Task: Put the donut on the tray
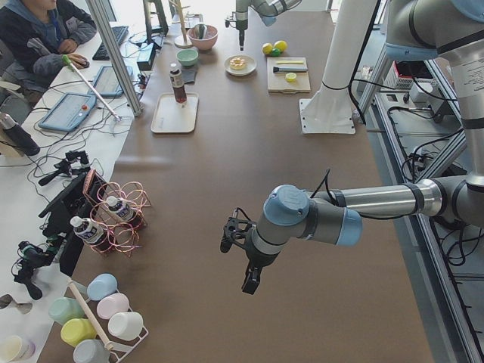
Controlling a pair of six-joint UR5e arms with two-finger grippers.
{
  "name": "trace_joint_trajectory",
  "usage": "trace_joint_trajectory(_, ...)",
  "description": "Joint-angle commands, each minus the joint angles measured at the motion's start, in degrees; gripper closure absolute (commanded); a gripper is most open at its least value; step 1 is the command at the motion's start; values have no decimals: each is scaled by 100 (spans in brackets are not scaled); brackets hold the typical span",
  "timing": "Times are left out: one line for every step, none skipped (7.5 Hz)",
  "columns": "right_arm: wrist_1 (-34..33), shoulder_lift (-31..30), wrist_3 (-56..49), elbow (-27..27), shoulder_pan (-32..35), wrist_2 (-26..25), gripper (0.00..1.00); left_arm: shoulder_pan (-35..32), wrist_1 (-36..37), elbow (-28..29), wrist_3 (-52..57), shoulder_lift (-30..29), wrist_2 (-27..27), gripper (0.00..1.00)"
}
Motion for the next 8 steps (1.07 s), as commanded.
trace_joint_trajectory(441, 124, 77, -389, -155, -15, 20, 0, -3, -1, 0, 0, 0, 3)
trace_joint_trajectory(451, 176, 242, -389, -234, -23, 23, 0, -3, -1, 0, 0, 0, 3)
trace_joint_trajectory(451, 386, 583, -441, -383, -41, 25, 0, -3, -9, 0, 0, 0, 3)
trace_joint_trajectory(460, 414, 665, -477, -454, -137, 27, 0, -3, -18, 0, 0, 0, 3)
trace_joint_trajectory(468, 353, 631, -468, -446, -138, 33, 0, 5, -18, 0, -9, 0, 3)
trace_joint_trajectory(469, 335, 596, -390, -420, -77, 37, 0, 5, -9, 0, -9, 0, 3)
trace_joint_trajectory(469, 327, 604, -302, -384, -41, 37, 0, 5, -9, 0, -9, 0, 3)
trace_joint_trajectory(469, 300, 596, -284, -288, 98, 37, 0, -3, -1, 0, -9, 0, 3)
